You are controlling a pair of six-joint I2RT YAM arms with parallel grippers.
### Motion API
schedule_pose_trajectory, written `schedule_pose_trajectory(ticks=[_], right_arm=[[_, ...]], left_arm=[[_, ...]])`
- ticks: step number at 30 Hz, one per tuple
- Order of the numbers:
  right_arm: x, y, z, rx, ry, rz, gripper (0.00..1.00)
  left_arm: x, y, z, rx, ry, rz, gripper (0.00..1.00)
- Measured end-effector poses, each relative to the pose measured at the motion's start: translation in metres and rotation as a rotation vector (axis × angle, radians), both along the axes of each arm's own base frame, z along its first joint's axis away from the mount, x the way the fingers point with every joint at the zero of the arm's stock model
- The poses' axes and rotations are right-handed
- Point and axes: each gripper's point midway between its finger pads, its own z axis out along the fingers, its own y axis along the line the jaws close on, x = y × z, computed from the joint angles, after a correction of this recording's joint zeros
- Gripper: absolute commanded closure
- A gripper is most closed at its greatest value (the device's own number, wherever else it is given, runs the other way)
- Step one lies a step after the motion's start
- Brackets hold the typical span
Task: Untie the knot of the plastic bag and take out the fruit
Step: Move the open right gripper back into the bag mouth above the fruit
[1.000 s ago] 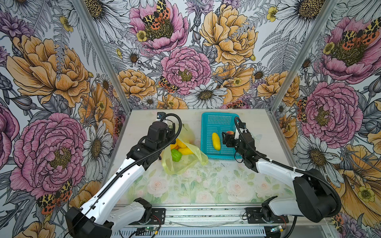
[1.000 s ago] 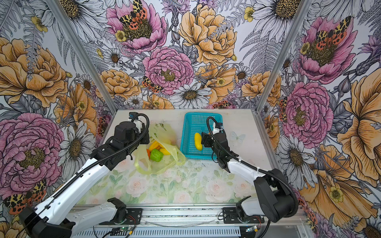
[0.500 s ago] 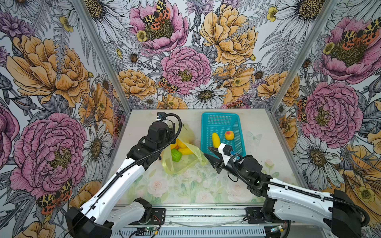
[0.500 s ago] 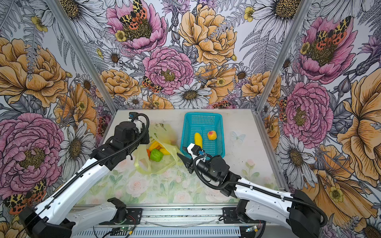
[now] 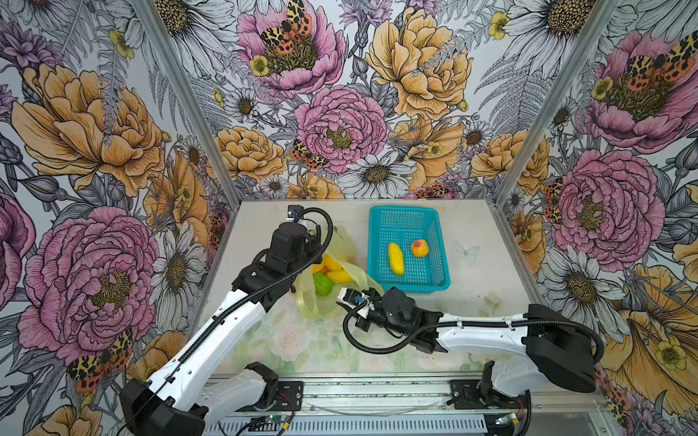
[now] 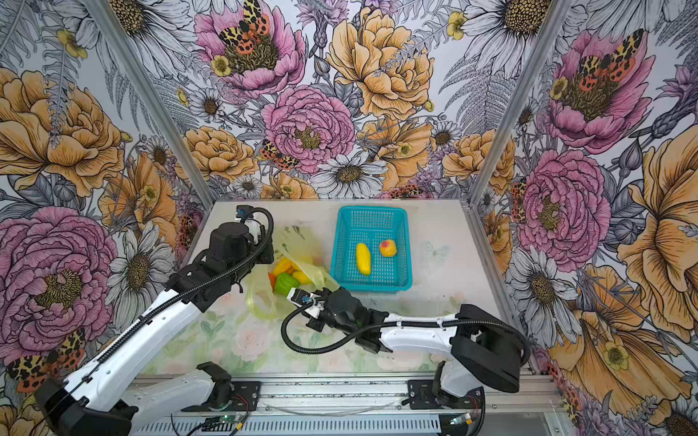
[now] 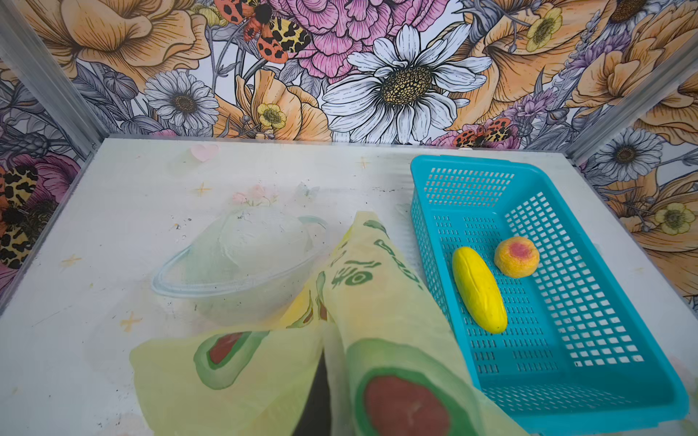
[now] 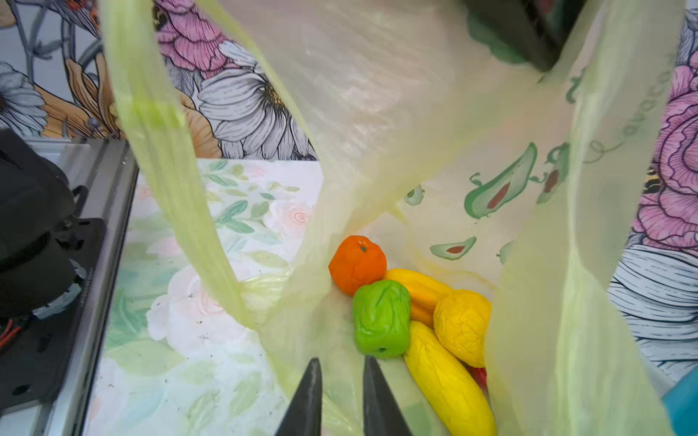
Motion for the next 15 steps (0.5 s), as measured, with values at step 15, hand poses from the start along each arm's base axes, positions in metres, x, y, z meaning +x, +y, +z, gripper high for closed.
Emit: schedule_pose_trajectory(ticks=[15], right_arm=[[0.052, 0.016, -0.038, -0.082, 0.011, -0.140, 0.83]], left_arm=[[0.000, -0.001, 0.000, 0.000, 0.000, -0.002, 1.00]])
